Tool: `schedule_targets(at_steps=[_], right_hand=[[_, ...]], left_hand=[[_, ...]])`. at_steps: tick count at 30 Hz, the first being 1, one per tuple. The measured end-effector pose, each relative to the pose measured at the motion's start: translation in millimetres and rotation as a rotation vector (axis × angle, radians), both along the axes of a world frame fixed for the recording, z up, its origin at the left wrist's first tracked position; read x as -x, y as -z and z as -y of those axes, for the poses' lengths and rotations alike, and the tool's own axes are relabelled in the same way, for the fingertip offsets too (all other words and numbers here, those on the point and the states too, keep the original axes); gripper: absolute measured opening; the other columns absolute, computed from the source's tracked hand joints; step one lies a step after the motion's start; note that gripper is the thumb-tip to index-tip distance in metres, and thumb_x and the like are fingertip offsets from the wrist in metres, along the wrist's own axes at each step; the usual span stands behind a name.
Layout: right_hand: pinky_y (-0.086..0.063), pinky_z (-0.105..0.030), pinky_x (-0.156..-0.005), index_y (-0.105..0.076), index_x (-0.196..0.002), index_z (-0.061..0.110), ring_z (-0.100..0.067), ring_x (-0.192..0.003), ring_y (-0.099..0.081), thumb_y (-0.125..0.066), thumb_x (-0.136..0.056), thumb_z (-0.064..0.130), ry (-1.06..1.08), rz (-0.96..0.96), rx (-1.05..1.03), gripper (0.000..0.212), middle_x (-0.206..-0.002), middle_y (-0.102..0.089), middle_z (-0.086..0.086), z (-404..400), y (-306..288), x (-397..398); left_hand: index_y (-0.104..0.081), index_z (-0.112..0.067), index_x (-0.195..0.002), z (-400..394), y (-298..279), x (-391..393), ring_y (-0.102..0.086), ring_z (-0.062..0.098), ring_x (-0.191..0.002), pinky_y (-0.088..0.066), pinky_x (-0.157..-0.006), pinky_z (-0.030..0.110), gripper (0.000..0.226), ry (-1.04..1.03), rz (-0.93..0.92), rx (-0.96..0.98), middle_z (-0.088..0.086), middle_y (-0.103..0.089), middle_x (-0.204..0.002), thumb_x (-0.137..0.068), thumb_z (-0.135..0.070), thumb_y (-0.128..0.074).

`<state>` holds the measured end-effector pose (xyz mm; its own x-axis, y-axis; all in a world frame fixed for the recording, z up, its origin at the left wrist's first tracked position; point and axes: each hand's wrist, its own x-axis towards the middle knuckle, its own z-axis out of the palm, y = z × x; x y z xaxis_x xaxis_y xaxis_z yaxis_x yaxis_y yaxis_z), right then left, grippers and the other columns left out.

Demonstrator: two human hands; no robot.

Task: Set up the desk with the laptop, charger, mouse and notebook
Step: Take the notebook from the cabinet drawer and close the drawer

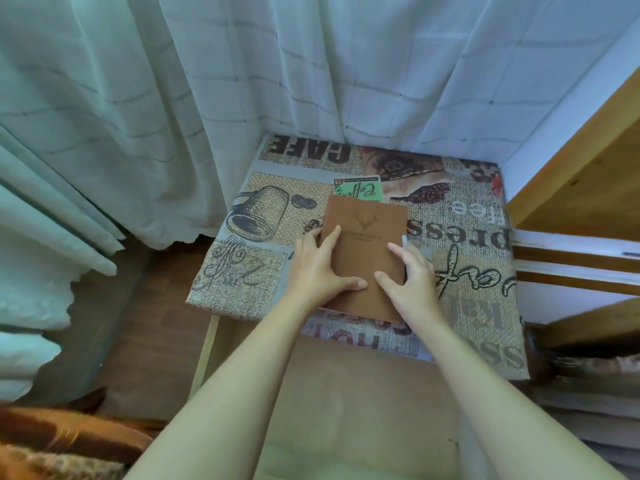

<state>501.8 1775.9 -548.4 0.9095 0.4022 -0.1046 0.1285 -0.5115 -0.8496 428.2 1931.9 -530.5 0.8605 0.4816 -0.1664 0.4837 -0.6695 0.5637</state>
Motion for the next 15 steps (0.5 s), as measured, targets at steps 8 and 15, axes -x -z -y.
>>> schedule_targets(at_steps=[8, 15], right_hand=[[-0.011, -0.04, -0.115, -0.039, -0.142, 0.029, -0.016, -0.143, -0.005, -0.053, -0.091, 0.037, -0.033, 0.156, 0.182, 0.053, -0.159, -0.009, 0.002, -6.6, 10.5, 9.1], [0.001, -0.042, -0.117, -0.02, -0.146, 0.039, -0.022, -0.146, 0.006, -0.039, -0.092, 0.053, -0.075, 0.263, 0.442, 0.059, -0.16, -0.002, -0.003, -4.4, 14.2, 6.6]], left_hand=[[-0.017, -0.036, -0.151, -0.6, 8.1, 8.9, -0.014, 0.021, -0.14, -0.02, -0.112, 0.042, 0.104, 0.042, -0.038, -0.093, 0.002, -0.015, -0.158, -0.067, -0.077, -0.061], [0.001, -0.042, -0.151, 1.5, 15.3, 16.5, 0.0, 0.021, -0.146, 0.003, -0.114, 0.052, 0.092, 0.117, -0.14, -0.346, 0.0, 0.002, -0.162, -0.076, -0.086, -0.029]])
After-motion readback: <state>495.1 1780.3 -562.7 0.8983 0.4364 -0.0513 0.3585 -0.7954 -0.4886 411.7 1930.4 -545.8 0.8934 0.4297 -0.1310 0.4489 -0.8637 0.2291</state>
